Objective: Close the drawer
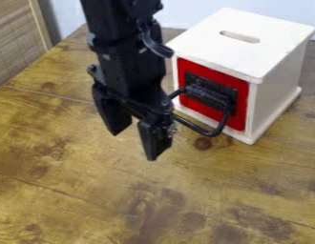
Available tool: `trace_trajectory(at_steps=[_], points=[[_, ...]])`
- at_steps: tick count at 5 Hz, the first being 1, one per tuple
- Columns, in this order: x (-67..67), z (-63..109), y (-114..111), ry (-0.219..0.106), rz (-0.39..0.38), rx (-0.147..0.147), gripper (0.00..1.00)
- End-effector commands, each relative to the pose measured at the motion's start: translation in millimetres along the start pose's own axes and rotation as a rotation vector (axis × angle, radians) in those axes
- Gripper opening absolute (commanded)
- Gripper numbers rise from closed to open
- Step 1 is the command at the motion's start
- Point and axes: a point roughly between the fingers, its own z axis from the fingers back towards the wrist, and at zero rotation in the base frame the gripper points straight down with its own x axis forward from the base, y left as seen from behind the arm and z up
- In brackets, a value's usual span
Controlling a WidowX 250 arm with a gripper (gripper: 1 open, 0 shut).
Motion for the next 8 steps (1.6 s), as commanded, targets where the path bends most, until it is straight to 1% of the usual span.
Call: trace_trajectory(at_steps=[1, 2, 3, 4, 5, 6, 7, 8], points=[[-0.8, 17.5, 10, -0.054, 0.114, 0.030, 1.00], [-2.2, 19.3, 14, -0.061, 0.181, 0.044, 1.00], [-0.5, 18.3, 22, -0.071, 0.244, 0.052, 1.00], [2.6, 18.2, 30, -0.070, 0.286, 0.052, 1.00], [4.2, 20.8, 31, -0.070, 0.214, 0.038, 1.00], [7.2, 19.3, 29, -0.065, 0.132, 0.028, 1.00], [8.9, 15.0, 25, -0.052, 0.068, 0.020, 1.00], [14.0, 16.2, 26, -0.056, 0.066, 0.027, 1.00]])
